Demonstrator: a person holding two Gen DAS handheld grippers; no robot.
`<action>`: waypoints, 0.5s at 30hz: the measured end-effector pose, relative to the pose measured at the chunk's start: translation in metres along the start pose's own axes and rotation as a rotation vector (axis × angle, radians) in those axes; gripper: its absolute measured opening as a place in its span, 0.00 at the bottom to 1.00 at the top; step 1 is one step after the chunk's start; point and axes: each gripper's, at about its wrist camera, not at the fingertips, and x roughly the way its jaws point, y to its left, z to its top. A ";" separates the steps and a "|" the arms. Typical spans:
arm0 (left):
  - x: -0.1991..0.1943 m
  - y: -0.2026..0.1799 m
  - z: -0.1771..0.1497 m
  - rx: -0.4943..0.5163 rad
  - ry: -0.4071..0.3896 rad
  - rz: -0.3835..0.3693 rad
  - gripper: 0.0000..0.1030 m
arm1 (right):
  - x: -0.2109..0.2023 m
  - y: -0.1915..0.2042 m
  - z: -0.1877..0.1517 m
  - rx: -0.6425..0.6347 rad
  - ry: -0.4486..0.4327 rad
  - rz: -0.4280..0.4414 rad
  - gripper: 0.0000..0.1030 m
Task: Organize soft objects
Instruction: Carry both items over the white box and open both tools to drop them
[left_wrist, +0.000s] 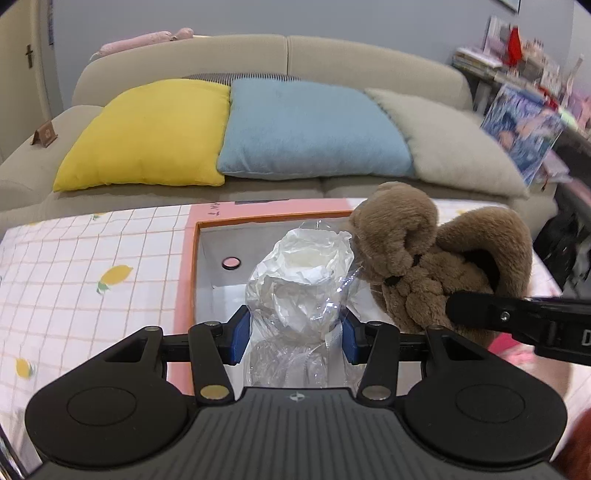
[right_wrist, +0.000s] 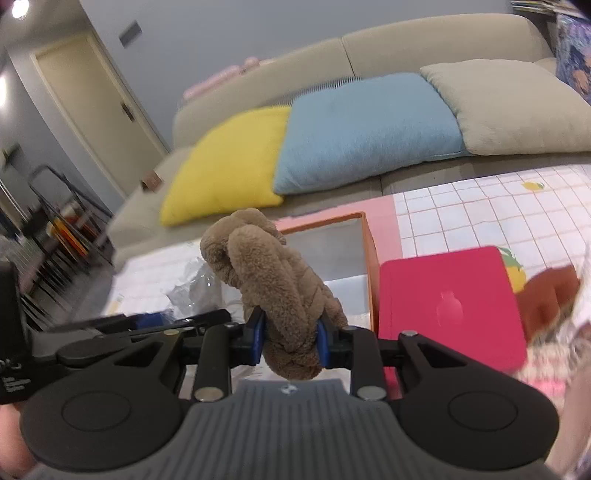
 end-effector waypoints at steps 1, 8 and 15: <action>0.006 0.002 0.001 0.015 0.004 0.001 0.54 | 0.009 0.002 0.003 -0.016 0.019 -0.010 0.26; 0.045 0.008 0.003 0.124 0.044 0.053 0.54 | 0.060 0.010 0.012 -0.126 0.096 -0.086 0.26; 0.073 0.011 0.006 0.153 0.085 0.092 0.54 | 0.093 0.008 0.019 -0.177 0.133 -0.127 0.27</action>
